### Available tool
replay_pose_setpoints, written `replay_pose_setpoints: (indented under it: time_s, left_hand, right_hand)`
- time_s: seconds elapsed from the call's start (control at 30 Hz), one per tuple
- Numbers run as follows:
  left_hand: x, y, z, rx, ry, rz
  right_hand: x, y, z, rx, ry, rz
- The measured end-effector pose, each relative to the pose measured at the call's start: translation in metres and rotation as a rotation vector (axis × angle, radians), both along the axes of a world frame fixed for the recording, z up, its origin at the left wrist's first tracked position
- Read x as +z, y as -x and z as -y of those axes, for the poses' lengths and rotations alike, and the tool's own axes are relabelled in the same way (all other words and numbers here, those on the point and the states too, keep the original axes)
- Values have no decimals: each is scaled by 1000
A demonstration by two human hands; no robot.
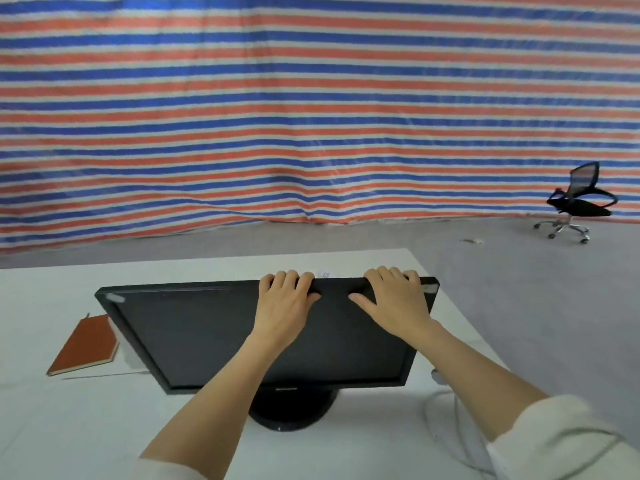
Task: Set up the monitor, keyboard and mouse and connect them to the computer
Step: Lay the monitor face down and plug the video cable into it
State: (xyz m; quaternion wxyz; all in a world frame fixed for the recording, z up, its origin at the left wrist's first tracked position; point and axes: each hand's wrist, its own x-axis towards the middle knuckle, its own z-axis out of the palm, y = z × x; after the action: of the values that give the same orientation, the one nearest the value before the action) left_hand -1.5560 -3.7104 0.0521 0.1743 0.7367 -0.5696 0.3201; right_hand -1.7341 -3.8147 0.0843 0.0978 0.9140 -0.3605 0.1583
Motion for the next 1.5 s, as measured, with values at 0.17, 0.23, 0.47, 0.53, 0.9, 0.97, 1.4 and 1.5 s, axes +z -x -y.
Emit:
replay_pose_setpoints:
  time_s: [0.17, 0.23, 0.47, 0.53, 0.9, 0.97, 1.4, 1.5]
  left_hand:
    - [-1, 4, -50, -73, 5, 11]
    - [-1, 7, -75, -111, -16, -9]
    - [-9, 0, -199, -306, -249, -66]
    - [-14, -1, -231, -351, -324, -56]
    - [-104, 2, -372, -440, -610, -146]
    - [-123, 4, -385, -421, -679, -162]
    - [-228, 43, -420, -230, -921, -71]
    - [-240, 46, -419, -212, -926, -57]
  right_hand:
    - [15, 15, -63, 23, 50, -41]
    - [23, 19, -92, 47, 37, -82]
    - [23, 38, -208, 69, -170, -321]
    - [14, 40, -243, 71, -125, -346]
    - [-86, 35, -406, 95, -24, -538]
    - [-108, 39, -422, 40, -101, -549]
    - [-243, 123, -449, 276, -226, -476]
    - [-265, 127, -453, 270, -247, -451]
